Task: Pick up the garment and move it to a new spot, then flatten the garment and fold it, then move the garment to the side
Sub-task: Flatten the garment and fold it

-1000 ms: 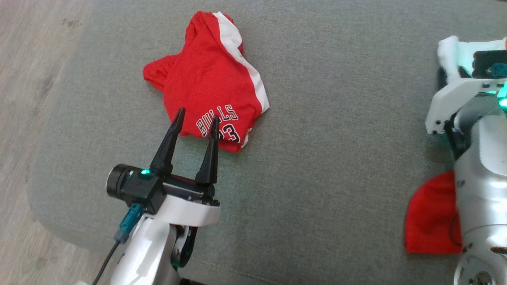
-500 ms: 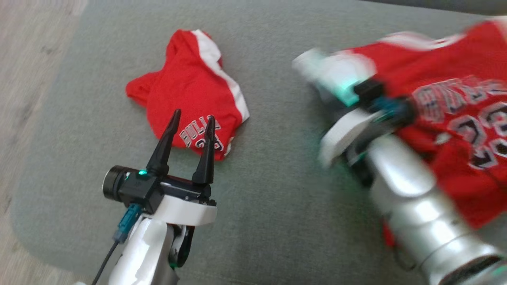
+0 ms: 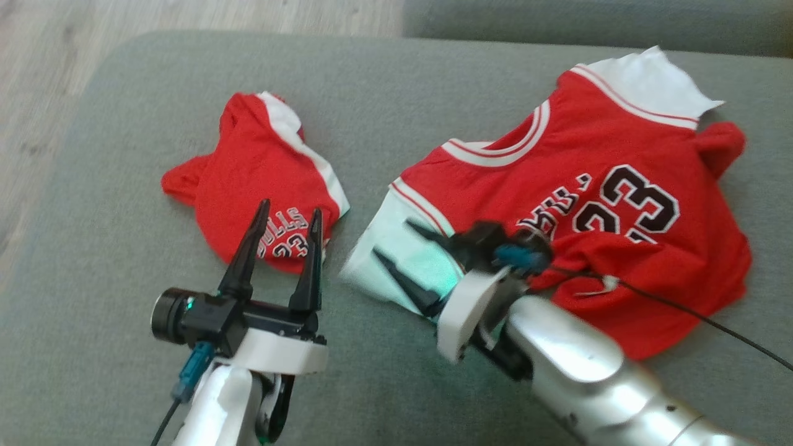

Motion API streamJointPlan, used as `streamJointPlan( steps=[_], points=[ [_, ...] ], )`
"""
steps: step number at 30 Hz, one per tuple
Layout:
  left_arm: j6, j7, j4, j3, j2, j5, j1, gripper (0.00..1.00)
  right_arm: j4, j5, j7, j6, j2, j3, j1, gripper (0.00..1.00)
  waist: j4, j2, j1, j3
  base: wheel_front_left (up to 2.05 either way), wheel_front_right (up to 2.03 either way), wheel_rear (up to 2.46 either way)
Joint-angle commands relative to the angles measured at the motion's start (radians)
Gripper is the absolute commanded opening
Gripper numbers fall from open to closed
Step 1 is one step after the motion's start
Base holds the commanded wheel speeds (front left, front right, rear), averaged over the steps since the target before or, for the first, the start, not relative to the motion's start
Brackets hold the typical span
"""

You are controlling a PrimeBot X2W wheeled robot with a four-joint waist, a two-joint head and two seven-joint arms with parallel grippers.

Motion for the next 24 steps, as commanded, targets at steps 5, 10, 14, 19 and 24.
streamJointPlan(
  steps=[5, 10, 14, 19, 24],
  points=[
    [-0.005, -0.005, -0.031, 0.045, 0.006, 0.008, 0.000, 1.00, -0.055, 0.007, -0.053, -0.001, -0.038, -0.135, 0.022, 1.00, -0.039, 0.0000, 0.0001, -0.053, 0.00, 0.00, 0.00],
    [0.001, -0.005, -0.039, 0.048, 0.006, 0.005, 0.020, 1.00, -0.094, -0.045, -0.076, -0.001, -0.104, -0.350, 0.091, 1.00, -0.068, 0.0000, 0.0001, -0.082, 0.00, 0.00, 0.00],
    [0.003, -0.005, -0.044, 0.045, 0.006, 0.004, 0.035, 1.00, -0.115, -0.131, -0.093, -0.001, -0.107, -0.607, 0.183, 1.00, -0.088, 0.0000, 0.0001, -0.098, 0.00, 0.00, 0.00],
    [0.004, -0.005, -0.049, 0.043, 0.006, 0.003, 0.047, 1.00, -0.174, -0.274, -0.096, -0.001, -0.023, -0.884, 0.337, 1.00, -0.110, 0.0000, 0.0001, -0.104, 0.00, 0.00, 0.00],
    [0.000, -0.005, -0.052, 0.042, 0.006, 0.006, 0.047, 1.00, -0.242, -0.360, -0.066, -0.001, 0.026, -1.013, 0.438, 1.00, -0.127, 0.0000, 0.0001, -0.087, 0.00, 0.00, 0.00]
  ],
)
